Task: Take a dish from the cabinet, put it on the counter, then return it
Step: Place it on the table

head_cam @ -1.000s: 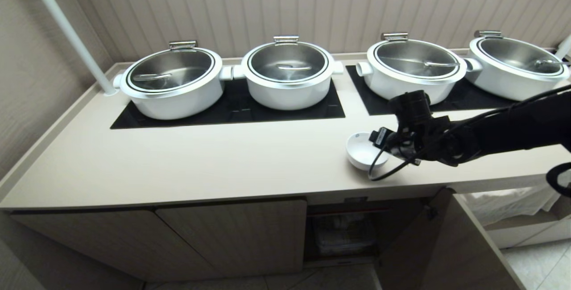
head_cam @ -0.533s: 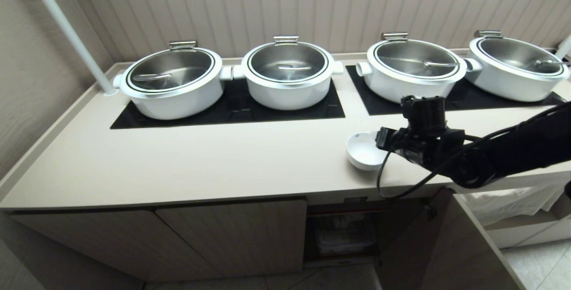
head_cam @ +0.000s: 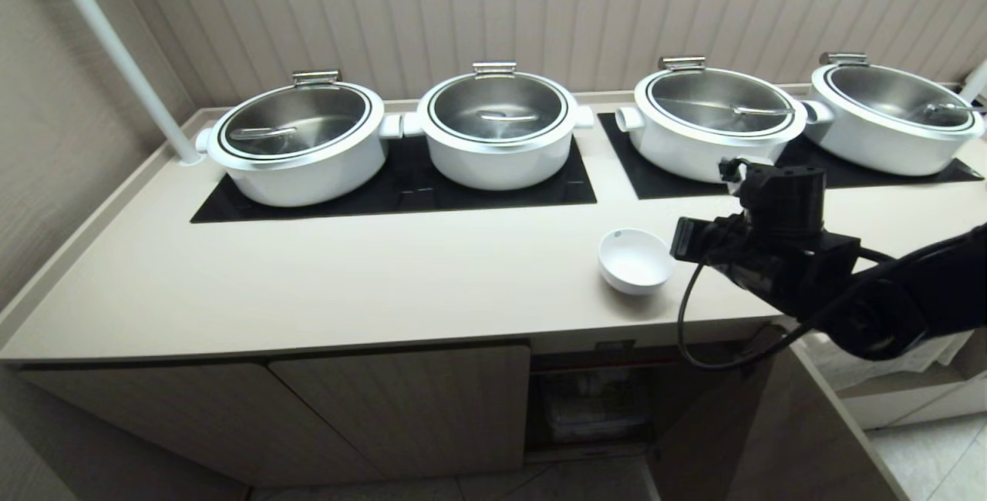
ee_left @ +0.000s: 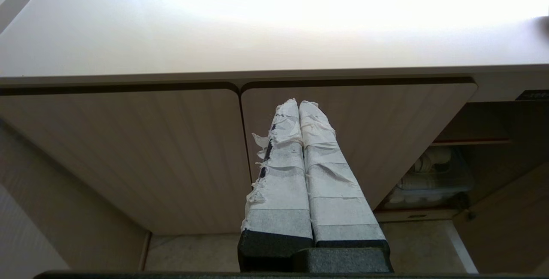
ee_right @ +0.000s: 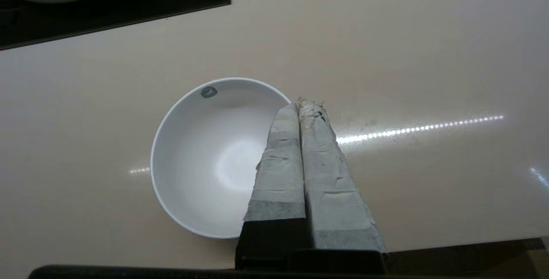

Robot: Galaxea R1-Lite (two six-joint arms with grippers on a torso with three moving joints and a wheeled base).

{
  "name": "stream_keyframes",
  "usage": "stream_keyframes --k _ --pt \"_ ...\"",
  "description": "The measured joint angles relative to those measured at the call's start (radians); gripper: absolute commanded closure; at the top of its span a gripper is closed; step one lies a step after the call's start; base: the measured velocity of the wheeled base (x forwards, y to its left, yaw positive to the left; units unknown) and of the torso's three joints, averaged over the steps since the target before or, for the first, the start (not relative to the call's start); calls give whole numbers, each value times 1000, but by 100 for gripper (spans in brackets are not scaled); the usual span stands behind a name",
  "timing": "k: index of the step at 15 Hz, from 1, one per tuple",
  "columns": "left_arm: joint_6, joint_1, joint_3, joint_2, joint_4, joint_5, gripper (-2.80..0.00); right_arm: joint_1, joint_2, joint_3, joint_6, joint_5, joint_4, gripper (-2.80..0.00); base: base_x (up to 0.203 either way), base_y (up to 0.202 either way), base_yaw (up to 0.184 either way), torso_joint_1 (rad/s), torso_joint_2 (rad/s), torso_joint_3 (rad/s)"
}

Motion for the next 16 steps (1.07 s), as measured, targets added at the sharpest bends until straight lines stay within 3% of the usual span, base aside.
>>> stream_keyframes --k 4,8,13,16 --pt "0 0 0 0 0 0 0 3 -132 102 -3 4 1 0 0 0 0 0 0 0" --pt "0 0 0 0 0 1 0 16 -305 390 -20 19 -1 0 0 0 0 0 0 0" --pt "0 0 0 0 0 0 0 32 -622 790 -141 88 -15 0 0 0 0 0 0 0" --pt "0 0 0 0 0 0 0 -24 -795 913 -209 150 52 0 0 0 0 0 0 0"
